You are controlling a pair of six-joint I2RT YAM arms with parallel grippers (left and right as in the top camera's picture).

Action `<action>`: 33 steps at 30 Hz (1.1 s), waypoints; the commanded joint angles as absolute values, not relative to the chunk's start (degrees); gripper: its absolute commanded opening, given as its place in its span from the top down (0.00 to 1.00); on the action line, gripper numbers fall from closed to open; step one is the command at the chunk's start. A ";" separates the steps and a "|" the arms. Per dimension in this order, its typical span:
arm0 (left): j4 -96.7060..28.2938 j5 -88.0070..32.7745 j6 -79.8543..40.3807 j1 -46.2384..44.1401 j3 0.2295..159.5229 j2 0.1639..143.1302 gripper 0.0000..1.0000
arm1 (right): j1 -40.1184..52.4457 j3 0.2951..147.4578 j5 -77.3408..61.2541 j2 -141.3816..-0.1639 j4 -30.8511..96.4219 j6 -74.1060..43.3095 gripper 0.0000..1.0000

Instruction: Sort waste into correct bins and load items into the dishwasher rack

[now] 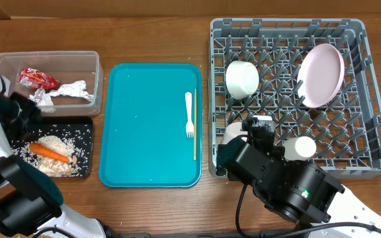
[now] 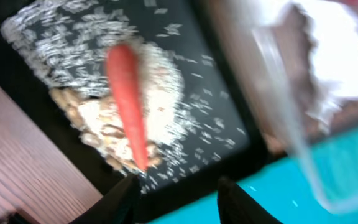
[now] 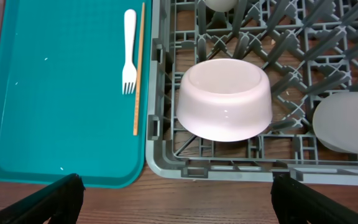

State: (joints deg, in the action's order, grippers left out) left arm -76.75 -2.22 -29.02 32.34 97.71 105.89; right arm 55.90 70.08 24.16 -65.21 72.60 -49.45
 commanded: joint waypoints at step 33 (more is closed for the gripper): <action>-72.66 2.66 -30.17 -12.91 102.89 105.62 0.53 | 55.75 70.52 10.37 -65.36 68.77 -49.04 0.96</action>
State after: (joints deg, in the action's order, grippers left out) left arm -72.03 -0.64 -31.31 -14.46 101.62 105.01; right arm 55.90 70.08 11.88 -65.21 70.48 -49.32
